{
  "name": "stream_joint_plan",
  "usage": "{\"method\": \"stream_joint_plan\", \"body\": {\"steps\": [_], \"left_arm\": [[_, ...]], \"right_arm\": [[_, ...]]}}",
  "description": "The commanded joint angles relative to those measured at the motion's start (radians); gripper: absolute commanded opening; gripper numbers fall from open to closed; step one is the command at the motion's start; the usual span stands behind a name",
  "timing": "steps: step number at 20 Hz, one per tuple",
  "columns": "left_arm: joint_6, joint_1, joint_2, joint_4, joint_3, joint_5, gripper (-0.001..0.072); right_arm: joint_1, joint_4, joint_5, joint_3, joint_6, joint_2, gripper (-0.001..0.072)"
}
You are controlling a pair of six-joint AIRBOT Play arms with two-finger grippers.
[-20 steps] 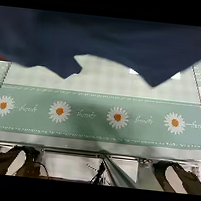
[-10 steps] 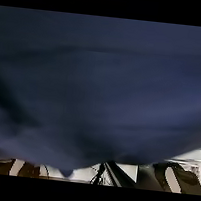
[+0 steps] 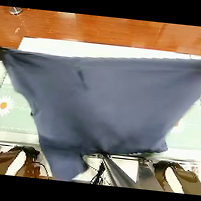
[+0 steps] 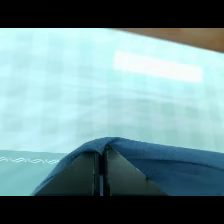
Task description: Fold the shirts.
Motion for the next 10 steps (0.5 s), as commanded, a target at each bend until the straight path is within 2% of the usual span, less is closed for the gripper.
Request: {"method": "stream_joint_plan", "body": {"steps": [1, 5, 7, 10], "left_arm": [[0.025, -0.069, -0.259, -0.052, -0.023, 0.216, 0.0022], [0.017, -0.124, -0.613, -0.057, 0.205, 0.268, 0.0023], [-0.053, -0.125, -0.745, -0.060, 0.311, 0.280, 0.0023], [-0.115, -0.127, -0.857, -0.073, 0.364, 0.270, 0.0023]], "right_arm": [[0.001, 0.137, -0.170, -0.074, -0.087, -0.219, 0.0030], [0.001, 0.222, -0.306, -0.022, -0.102, -0.526, 0.0030], [0.001, 0.223, -0.328, 0.085, -0.097, -0.693, 0.0030], [0.001, 0.224, -0.300, 0.254, -0.050, -0.893, 0.0030]]}}
